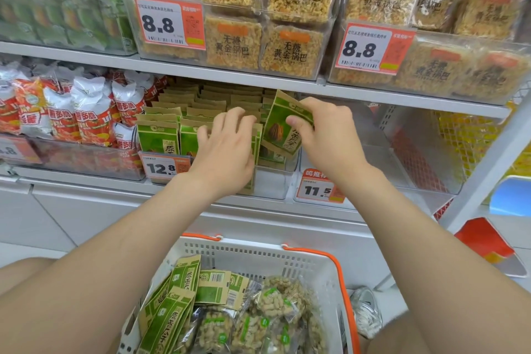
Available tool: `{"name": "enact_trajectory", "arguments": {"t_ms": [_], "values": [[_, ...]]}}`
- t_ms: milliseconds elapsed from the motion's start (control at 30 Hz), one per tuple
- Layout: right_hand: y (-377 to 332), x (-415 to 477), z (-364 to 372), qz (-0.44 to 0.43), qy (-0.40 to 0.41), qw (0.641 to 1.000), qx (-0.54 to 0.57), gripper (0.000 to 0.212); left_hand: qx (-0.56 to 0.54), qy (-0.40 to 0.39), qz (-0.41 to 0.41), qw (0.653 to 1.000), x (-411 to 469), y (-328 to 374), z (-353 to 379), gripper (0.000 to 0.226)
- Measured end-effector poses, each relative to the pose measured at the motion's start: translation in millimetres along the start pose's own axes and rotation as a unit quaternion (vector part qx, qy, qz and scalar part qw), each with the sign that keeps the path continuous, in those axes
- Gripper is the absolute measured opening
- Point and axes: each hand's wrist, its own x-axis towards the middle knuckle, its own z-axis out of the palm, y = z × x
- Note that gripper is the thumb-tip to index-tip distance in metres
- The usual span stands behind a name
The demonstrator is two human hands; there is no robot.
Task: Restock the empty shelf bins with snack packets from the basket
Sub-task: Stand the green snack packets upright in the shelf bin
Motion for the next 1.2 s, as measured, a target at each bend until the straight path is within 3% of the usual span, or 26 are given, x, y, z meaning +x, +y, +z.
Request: {"name": "enact_trajectory", "arguments": {"t_ms": [167, 333, 400, 567, 667, 867, 1000, 1067, 1200], "values": [[-2.8, 13.5, 21.5, 0.018, -0.061, 0.986, -0.154, 0.021, 0.057, -0.075, 0.016, 0.995, 8.7, -7.2, 6.1, 0.077], [-0.2, 20.3, 50.2, 0.016, -0.122, 0.953, -0.276, 0.005, 0.064, -0.070, 0.022, 0.995, 15.2, -14.7, 4.7, 0.070], [0.6, 24.1, 60.9, 0.033, -0.126, 0.945, -0.301, 0.014, 0.061, -0.071, 0.022, 0.995, 15.2, -14.4, 3.4, 0.064], [1.6, 37.7, 75.6, 0.071, -0.072, 0.958, -0.269, 0.020, 0.046, -0.069, 0.029, 0.996, 13.7, -15.8, 2.5, 0.062], [1.4, 38.0, 79.1, 0.085, -0.097, 0.956, -0.265, 0.019, 0.032, -0.077, 0.033, 0.996, 12.5, -18.1, 2.7, 0.066], [-2.6, 31.2, 71.6, 0.052, -0.060, 0.960, -0.268, 0.030, 0.006, -0.072, 0.023, 0.997, 8.3, -20.9, 3.7, 0.073], [-7.0, 22.2, 63.0, 0.029, -0.023, 0.959, -0.280, 0.036, 0.000, -0.029, 0.024, 0.999, 2.5, -20.6, 1.3, 0.074], [-11.6, 15.9, 58.9, 0.008, -0.005, 0.959, -0.282, 0.034, 0.001, 0.018, 0.031, 0.999, -2.2, -19.3, 0.2, 0.068], [-35.3, -3.7, 49.7, -0.052, -0.027, 0.973, -0.223, 0.029, 0.012, 0.110, 0.036, 0.993, -13.9, -18.3, -4.7, 0.034]]}}
